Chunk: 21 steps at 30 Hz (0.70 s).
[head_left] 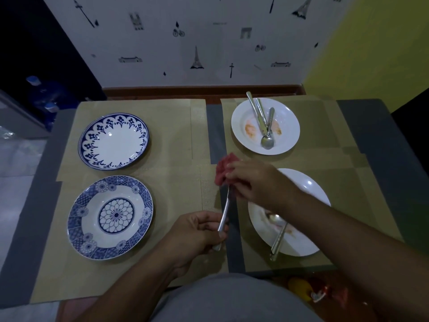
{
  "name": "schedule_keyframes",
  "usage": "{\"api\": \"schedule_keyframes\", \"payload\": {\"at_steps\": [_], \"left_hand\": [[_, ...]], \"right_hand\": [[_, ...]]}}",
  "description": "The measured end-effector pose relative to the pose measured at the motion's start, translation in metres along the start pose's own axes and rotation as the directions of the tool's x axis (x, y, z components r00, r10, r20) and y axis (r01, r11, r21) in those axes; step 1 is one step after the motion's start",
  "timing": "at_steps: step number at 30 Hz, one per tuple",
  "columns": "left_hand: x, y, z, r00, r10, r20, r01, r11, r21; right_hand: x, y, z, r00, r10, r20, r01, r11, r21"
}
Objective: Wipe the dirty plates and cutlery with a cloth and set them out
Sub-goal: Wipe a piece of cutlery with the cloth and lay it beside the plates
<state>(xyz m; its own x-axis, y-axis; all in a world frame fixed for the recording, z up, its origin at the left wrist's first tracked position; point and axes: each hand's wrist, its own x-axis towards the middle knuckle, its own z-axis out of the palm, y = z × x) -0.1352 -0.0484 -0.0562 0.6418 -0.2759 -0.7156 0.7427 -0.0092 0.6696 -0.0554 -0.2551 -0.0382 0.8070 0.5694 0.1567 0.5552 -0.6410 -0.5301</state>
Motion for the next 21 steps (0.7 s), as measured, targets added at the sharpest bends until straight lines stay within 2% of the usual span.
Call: {"api": "schedule_keyframes", "payload": {"at_steps": [3,9,13,17,21], "left_hand": [[-0.001,0.002,-0.003,0.999,0.020,0.033,-0.020,1.000,0.016],[0.000,0.013,-0.004,0.999,-0.003,0.053,-0.001,0.998,0.069],[0.008,0.014,0.002,0.996,-0.046,-0.074,0.052,0.996,0.079],[0.015,0.006,0.002,0.982,0.014,-0.186,0.020,0.984,0.176],[0.016,0.006,0.003,0.978,-0.012,-0.207,0.030,0.996,0.085]], "right_hand": [[0.013,0.012,-0.010,0.996,0.066,-0.062,-0.067,0.998,-0.018],[0.014,0.006,-0.014,0.991,0.041,-0.124,-0.048,0.997,-0.053],[0.011,0.002,-0.010,0.990,0.058,-0.126,-0.067,0.995,-0.068],[0.006,0.002,-0.006,0.991,0.064,-0.116,-0.071,0.996,-0.058],[0.004,0.004,-0.001,0.992,0.041,-0.117,-0.046,0.998,-0.042]]}}
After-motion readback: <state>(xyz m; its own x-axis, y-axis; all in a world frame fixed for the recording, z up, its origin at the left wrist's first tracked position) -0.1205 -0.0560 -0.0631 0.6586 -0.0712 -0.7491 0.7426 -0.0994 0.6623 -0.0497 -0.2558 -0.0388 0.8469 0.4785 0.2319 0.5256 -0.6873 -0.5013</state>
